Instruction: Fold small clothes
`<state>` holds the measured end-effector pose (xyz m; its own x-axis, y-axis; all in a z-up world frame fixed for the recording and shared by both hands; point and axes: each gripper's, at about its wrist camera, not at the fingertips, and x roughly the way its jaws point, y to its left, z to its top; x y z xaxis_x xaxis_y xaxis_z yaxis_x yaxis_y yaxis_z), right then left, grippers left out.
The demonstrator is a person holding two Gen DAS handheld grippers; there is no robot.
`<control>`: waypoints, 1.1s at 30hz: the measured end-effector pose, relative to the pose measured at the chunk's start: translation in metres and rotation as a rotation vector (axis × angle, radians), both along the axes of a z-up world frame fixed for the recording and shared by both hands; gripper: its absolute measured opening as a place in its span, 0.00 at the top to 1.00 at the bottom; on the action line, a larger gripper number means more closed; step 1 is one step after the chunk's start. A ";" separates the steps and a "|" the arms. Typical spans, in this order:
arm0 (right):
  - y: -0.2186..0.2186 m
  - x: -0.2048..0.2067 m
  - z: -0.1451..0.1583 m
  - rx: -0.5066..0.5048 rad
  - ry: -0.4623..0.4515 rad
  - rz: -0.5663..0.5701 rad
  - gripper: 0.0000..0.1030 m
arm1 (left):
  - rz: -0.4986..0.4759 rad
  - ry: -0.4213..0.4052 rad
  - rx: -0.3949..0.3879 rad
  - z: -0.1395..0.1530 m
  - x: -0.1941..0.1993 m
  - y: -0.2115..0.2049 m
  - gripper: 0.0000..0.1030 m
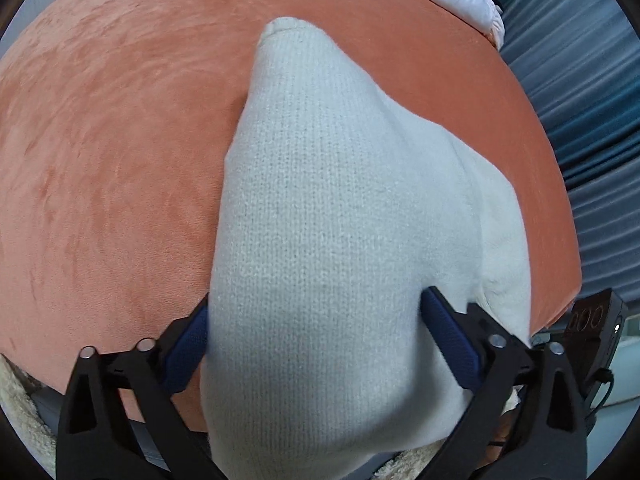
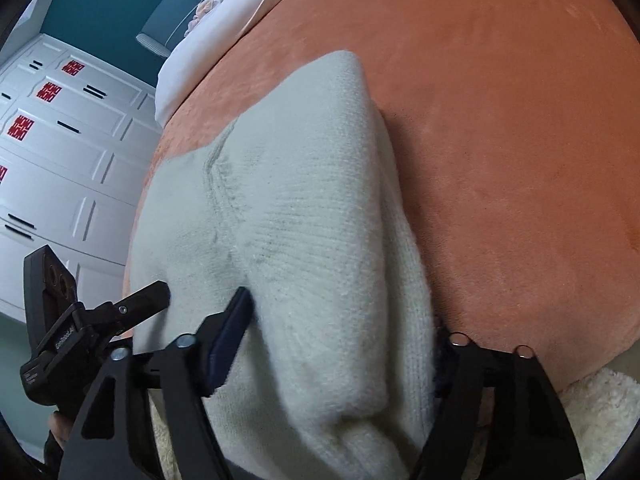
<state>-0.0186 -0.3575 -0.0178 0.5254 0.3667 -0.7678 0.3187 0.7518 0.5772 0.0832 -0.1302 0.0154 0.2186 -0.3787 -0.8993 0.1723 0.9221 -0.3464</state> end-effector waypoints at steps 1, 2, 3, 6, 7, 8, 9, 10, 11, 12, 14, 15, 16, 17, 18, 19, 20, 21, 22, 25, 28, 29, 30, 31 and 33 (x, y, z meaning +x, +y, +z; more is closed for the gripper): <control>0.001 0.001 0.005 -0.004 -0.005 0.001 0.56 | -0.019 -0.008 0.002 0.006 -0.002 -0.001 0.19; 0.002 0.000 0.012 0.000 -0.020 0.005 0.64 | -0.036 -0.013 0.000 0.011 -0.005 -0.001 0.27; 0.001 -0.004 0.018 -0.004 -0.029 0.005 0.66 | -0.054 -0.018 -0.008 0.017 -0.008 0.000 0.31; 0.008 -0.017 0.041 -0.028 -0.057 0.008 0.68 | -0.098 0.004 -0.053 0.035 -0.020 0.004 0.43; 0.011 -0.026 0.048 -0.036 -0.061 0.004 0.68 | -0.108 0.015 -0.067 0.039 -0.024 0.006 0.45; 0.012 -0.036 0.054 -0.040 -0.060 -0.005 0.68 | -0.121 0.023 -0.081 0.043 -0.030 0.007 0.48; 0.012 -0.048 0.060 -0.035 -0.062 -0.019 0.68 | -0.136 0.024 -0.093 0.047 -0.035 0.009 0.49; 0.013 -0.059 0.066 -0.026 -0.069 -0.034 0.68 | -0.154 0.022 -0.108 0.052 -0.043 0.010 0.51; 0.012 -0.068 0.072 -0.022 -0.078 -0.046 0.68 | -0.169 0.018 -0.121 0.058 -0.049 0.010 0.53; 0.013 -0.079 0.081 -0.029 -0.093 -0.057 0.68 | -0.191 0.006 -0.136 0.066 -0.056 0.010 0.54; 0.019 -0.099 0.105 -0.067 -0.136 -0.071 0.68 | -0.225 -0.031 -0.165 0.086 -0.066 0.013 0.61; 0.021 -0.106 0.117 -0.089 -0.159 -0.075 0.68 | -0.238 -0.055 -0.191 0.099 -0.068 0.015 0.63; 0.025 -0.111 0.130 -0.113 -0.182 -0.077 0.68 | -0.243 -0.078 -0.218 0.111 -0.067 0.016 0.64; 0.028 -0.114 0.142 -0.135 -0.205 -0.076 0.68 | -0.247 -0.098 -0.234 0.120 -0.067 0.021 0.65; 0.033 -0.118 0.157 -0.155 -0.242 -0.073 0.68 | -0.249 -0.116 -0.249 0.129 -0.066 0.024 0.66; 0.035 -0.119 0.169 -0.160 -0.272 -0.074 0.68 | -0.249 -0.134 -0.267 0.138 -0.063 0.029 0.66; 0.038 -0.116 0.179 -0.165 -0.295 -0.075 0.68 | -0.243 -0.153 -0.280 0.144 -0.060 0.035 0.68; 0.042 -0.111 0.189 -0.172 -0.316 -0.077 0.69 | -0.243 -0.167 -0.297 0.150 -0.058 0.037 0.72; 0.045 -0.109 0.198 -0.168 -0.337 -0.078 0.69 | -0.272 -0.167 -0.357 0.157 -0.055 0.041 0.90; 0.065 -0.087 0.219 -0.128 -0.401 -0.031 0.70 | -0.268 -0.203 -0.357 0.175 -0.047 0.055 0.88; 0.110 -0.048 0.226 -0.269 -0.380 0.048 0.71 | -0.130 -0.312 -0.243 0.180 -0.033 0.099 0.67; 0.115 -0.035 0.219 -0.272 -0.346 0.059 0.72 | -0.084 -0.300 -0.221 0.175 -0.027 0.116 0.52; 0.114 -0.026 0.207 -0.267 -0.295 0.047 0.72 | -0.027 -0.279 -0.224 0.166 -0.023 0.138 0.49; 0.109 -0.024 0.197 -0.258 -0.256 0.031 0.72 | 0.019 -0.262 -0.232 0.157 -0.021 0.155 0.46; 0.091 -0.031 0.180 -0.224 -0.210 -0.001 0.72 | 0.077 -0.208 -0.242 0.135 -0.021 0.179 0.41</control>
<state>-0.0500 -0.2666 0.1621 0.6813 0.2005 -0.7040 0.2104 0.8676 0.4506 0.0621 0.0487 0.1502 0.4244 -0.5511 -0.7184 0.1954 0.8305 -0.5216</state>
